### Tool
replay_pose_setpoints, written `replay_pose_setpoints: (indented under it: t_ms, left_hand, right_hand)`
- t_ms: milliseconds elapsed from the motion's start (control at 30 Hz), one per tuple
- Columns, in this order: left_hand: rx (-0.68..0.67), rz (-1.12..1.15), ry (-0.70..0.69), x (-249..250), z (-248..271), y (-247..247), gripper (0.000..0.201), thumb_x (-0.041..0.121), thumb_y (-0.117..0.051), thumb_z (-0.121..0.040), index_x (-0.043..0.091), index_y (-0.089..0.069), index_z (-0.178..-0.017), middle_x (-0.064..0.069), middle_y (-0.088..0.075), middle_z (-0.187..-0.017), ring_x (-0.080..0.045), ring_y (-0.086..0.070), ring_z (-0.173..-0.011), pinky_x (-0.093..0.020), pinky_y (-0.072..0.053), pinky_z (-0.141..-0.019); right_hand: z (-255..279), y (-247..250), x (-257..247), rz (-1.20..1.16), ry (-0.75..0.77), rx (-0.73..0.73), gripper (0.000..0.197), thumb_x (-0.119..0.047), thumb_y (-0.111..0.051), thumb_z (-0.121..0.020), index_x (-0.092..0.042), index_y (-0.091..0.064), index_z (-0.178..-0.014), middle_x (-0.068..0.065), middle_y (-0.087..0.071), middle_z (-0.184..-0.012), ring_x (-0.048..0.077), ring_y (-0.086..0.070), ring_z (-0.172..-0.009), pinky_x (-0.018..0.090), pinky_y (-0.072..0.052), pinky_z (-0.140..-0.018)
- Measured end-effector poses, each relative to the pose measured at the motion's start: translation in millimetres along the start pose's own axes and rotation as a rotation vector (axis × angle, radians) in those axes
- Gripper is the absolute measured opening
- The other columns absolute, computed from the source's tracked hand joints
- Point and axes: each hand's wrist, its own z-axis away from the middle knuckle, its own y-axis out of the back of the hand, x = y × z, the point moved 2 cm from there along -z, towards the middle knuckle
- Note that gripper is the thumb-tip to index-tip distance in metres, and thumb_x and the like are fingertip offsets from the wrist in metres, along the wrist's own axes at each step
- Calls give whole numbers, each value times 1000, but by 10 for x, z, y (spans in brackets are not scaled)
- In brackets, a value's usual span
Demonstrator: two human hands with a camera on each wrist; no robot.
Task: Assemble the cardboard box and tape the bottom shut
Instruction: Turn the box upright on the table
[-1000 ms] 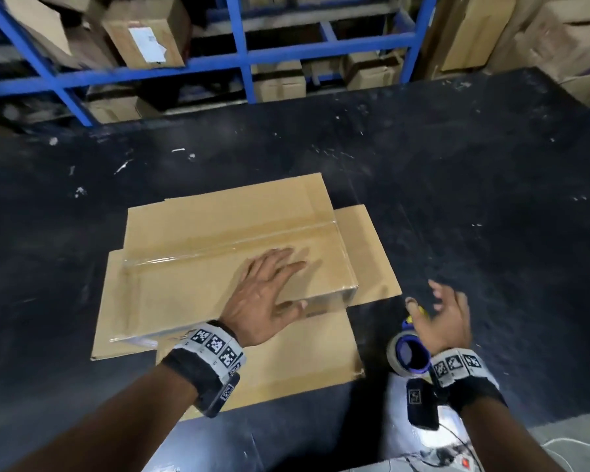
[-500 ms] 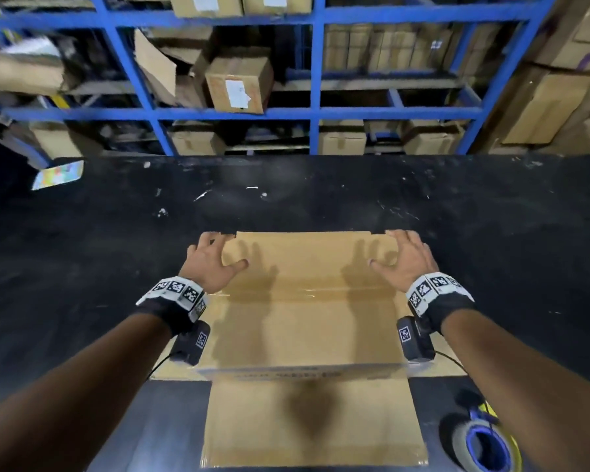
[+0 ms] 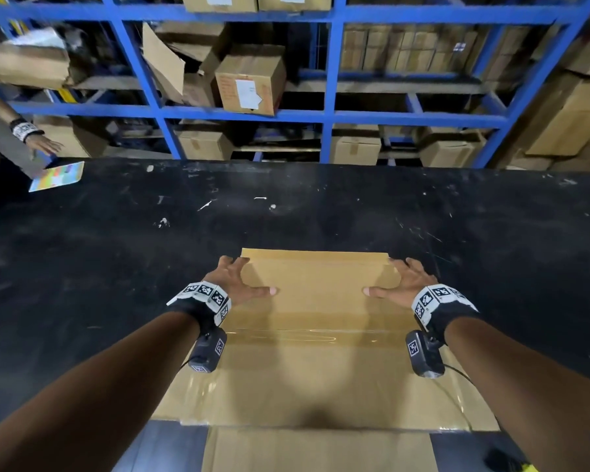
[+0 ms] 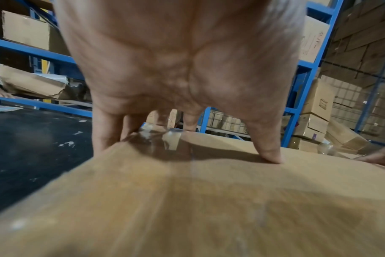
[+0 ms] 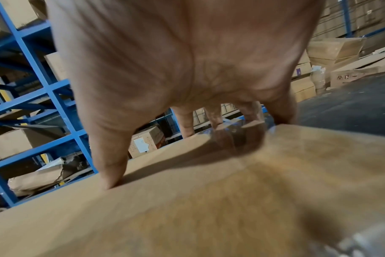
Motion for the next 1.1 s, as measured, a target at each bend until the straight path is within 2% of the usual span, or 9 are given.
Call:
replay_pose_setpoints:
  t_ms: [100,200,367,500,700,833,933,1000,1100]
  left_hand:
    - [38,7,-8,25,56,2,126,93,-67,-59,30,-26,-161,-5,-20,-165,-38,-51,-140,-50,-48,-112]
    - [109,19,-40,39,175,107,116,85,-71,-65,27,-33,-158,-7,-26,-161,-37,-55,-136,-49,-50,-109]
    - [331,59,-152,169,487,678,111,84,-73,-64,29,-39,-154,-10,-34,-156,-39,-54,-134,-53,-47,-113]
    - [581,109,-249,303,858,1318,108,85,-74,-62,32,-42,-150,-8,-37,-152,-41,-55,-130,-55,-51,-107]
    - [959,250,-455,319,1482,1859,91,82,-71,-69,32,-53,-143,-3,-45,-145,-34,-56,-127,-54,-50,-107]
    - [989,289,-516,203,1644,1737,80,83,-60,-78,32,-59,-140,-2,-48,-146,-27,-54,-131,-52,-45,-112]
    - [942,309,-491,84,1600,1357,75,83,-51,-83,35,-61,-139,-1,-48,-149,-24,-51,-135,-50,-38,-116]
    - [893,293,-456,-15,1518,995,74,84,-45,-84,37,-61,-140,-2,-47,-151,-26,-49,-137,-46,-34,-117]
    - [808,287,-385,-229,1377,380,76,86,-37,-86,39,-59,-142,-1,-44,-154,-29,-48,-135,-41,-33,-116]
  right_hand:
    - [49,55,-26,-18,26,43,112,-83,-70,-64,-36,-31,-157,1,-29,-162,36,-39,-146,49,-36,-119]
    - [182,163,-56,-41,62,121,107,-79,-74,-64,-33,-39,-154,2,-39,-154,33,-46,-141,47,-37,-118]
    - [545,681,-213,-98,156,317,104,-76,-76,-66,-31,-41,-154,6,-38,-158,39,-45,-140,50,-39,-116]
    - [921,1286,-386,-190,225,537,102,-74,-77,-67,-34,-41,-154,3,-37,-157,43,-42,-139,52,-43,-111]
    - [1536,1786,-450,-381,411,909,91,-65,-79,-72,-31,-47,-150,-2,-31,-162,33,-37,-144,51,-33,-119]
    - [1647,1653,-360,-441,454,991,85,-75,-65,-79,-33,-47,-150,-6,-27,-167,27,-32,-151,53,-26,-123]
    - [1578,1338,-248,-517,443,967,80,-74,-61,-83,-31,-50,-150,-3,-30,-167,22,-34,-151,56,-23,-124]
    - [1518,1026,-152,-522,401,921,75,-67,-63,-86,-30,-51,-150,-2,-31,-166,31,-38,-147,52,-27,-123]
    - [1465,462,13,-507,330,854,68,-60,-66,-87,-28,-55,-147,-1,-36,-164,43,-46,-132,43,-40,-103]
